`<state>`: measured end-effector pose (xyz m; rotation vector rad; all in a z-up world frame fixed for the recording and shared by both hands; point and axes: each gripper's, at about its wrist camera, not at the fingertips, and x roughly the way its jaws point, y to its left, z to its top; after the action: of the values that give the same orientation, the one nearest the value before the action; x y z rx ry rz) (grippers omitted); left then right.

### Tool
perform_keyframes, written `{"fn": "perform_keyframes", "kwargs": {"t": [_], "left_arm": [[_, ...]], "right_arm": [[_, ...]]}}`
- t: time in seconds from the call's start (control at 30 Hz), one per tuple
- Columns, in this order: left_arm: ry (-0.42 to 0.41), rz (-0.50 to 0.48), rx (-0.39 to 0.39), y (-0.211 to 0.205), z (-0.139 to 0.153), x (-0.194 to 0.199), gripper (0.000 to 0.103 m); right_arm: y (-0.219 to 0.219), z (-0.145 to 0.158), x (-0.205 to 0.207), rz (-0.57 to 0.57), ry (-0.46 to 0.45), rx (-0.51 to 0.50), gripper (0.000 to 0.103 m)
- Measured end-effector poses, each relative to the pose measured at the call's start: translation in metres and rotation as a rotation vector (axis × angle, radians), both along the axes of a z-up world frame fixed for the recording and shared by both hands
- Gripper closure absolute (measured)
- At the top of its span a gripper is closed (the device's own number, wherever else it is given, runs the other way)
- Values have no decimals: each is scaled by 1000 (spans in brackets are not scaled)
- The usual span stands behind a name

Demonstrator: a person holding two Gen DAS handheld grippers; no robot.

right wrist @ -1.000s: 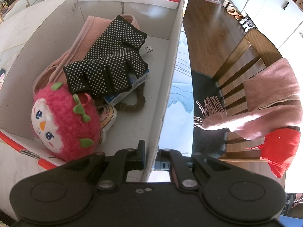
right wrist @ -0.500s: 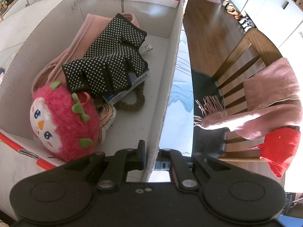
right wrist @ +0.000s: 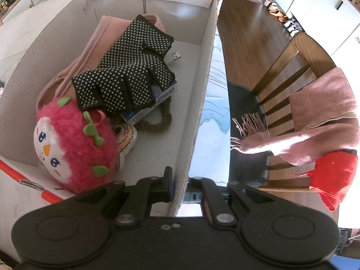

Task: Organize objects
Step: 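Lift and carry the black cable toward the box with the left gripper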

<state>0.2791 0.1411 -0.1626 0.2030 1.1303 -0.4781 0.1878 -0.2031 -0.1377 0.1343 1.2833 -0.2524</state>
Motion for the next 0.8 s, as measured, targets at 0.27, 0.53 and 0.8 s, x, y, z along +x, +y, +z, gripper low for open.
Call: {"fn": "perform_keyframes", "kwargs": {"t": [0.27, 0.53, 0.8], "left_arm": [[3, -38, -34, 0, 11, -6, 94], [13, -64, -146, -7, 41, -12, 94], [-51, -159, -233, -44, 82, -10, 94]], "right_arm": [[-2, 0, 1, -3, -3, 5, 98], [-3, 1, 2, -2, -2, 5, 98], [-3, 1, 3, -1, -6, 8, 98]]}}
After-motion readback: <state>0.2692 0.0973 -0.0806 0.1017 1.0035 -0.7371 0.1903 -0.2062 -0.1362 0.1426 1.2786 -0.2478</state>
